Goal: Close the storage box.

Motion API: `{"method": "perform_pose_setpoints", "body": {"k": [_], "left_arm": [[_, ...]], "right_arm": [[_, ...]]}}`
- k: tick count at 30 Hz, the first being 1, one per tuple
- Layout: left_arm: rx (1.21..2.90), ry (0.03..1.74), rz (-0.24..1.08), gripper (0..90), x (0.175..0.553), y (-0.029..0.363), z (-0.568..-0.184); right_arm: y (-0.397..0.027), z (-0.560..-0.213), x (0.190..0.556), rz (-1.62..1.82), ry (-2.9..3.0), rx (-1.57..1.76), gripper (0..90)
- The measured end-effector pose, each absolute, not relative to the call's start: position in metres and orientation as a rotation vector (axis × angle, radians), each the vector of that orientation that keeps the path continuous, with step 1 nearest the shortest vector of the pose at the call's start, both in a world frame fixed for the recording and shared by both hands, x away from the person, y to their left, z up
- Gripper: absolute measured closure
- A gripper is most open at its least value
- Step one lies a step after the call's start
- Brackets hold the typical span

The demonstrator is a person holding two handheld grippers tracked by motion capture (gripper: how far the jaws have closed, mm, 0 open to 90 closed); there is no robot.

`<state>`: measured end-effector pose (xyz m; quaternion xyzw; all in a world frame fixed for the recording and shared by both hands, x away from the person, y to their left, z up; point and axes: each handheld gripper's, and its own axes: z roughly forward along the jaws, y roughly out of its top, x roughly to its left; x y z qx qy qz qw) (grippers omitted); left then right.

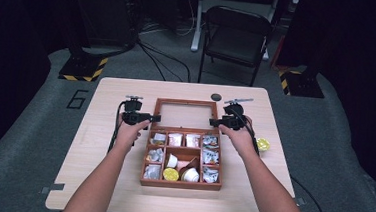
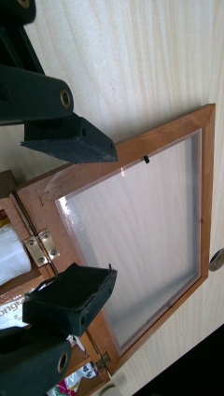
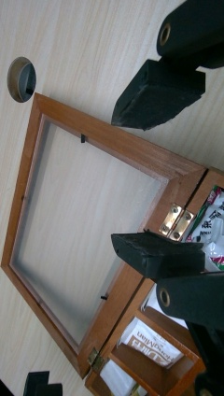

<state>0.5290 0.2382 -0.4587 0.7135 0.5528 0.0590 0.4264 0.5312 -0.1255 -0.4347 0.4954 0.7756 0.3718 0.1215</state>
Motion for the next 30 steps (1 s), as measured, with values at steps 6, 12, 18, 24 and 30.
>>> {"method": "perform_pose_setpoints", "body": {"k": [6,12,18,24,30], "left_arm": [[1.779,1.391,0.134,35.3,0.532,0.239,-0.463],[1.744,1.4,0.115,37.6,0.536,0.242,-0.468],[1.76,1.387,0.114,39.4,0.538,0.24,-0.471],[1.775,1.394,0.114,39.2,0.539,0.237,-0.474],[1.768,1.415,0.092,37.7,0.541,0.235,-0.478]], "right_arm": [[-0.127,-0.441,0.536,1.092,2.274,1.463,37.1],[-0.126,-0.447,0.541,1.084,2.289,1.493,39.2],[-0.129,-0.454,0.543,1.127,2.236,1.528,40.7],[-0.133,-0.464,0.546,1.135,2.231,1.602,40.4],[-0.134,-0.466,0.548,1.129,2.246,1.61,40.3]]}}
